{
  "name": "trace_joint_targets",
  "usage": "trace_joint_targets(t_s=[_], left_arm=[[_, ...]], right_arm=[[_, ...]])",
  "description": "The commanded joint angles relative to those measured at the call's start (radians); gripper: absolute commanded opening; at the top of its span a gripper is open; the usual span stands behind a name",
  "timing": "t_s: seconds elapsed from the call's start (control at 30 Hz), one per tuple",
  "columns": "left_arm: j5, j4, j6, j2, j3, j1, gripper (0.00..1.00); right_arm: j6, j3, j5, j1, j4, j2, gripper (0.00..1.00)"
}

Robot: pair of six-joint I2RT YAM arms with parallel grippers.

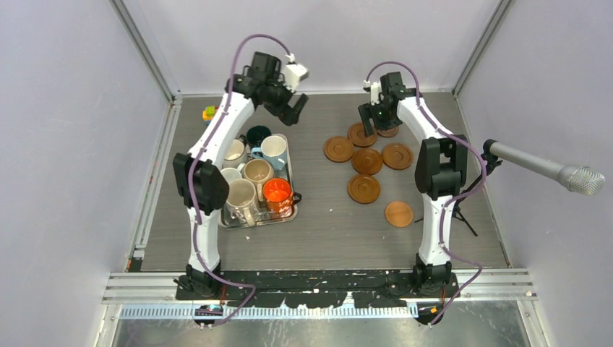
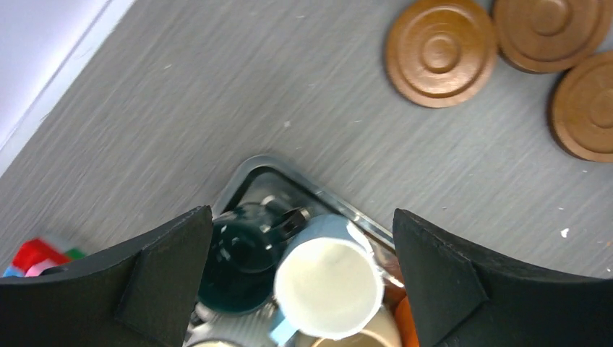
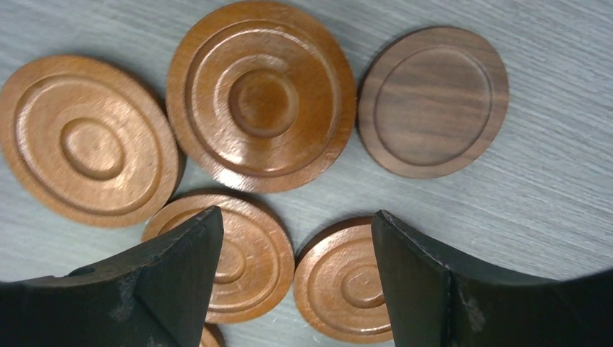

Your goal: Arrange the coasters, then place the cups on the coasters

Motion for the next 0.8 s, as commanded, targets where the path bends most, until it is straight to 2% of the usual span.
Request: trace_joint_targets(t_s=[0.0, 0.3, 0.43, 0.6, 0.77], left_arm=[[0.006, 0.04, -0.002, 0.018, 0.002, -0.059, 0.97], [-0.004, 0.048, -0.05, 0.07, 0.025, -0.091, 0.96], [-0.014, 0.05, -0.053, 0.066, 0.012, -0.092, 0.95], [-0.023, 0.064, -0.054, 0.051, -0.027, -0.092, 0.95], [-0.03, 0.058, -0.047, 0.059, -0.027, -0.092, 0.95]], right_arm=[[0.021, 0.078, 0.091, 0.0, 0.076, 0.042, 0.78], [0.071, 0.206, 0.084, -0.042, 0.081, 0.165, 0.71], [0.107, 0.208, 0.069, -0.072, 0.097, 0.175, 0.63], [0.084, 0.166, 0.108, -0.079, 0.159, 0.172, 0.52], [0.032, 0.156, 0.232, -0.079, 0.164, 0.202, 0.46]])
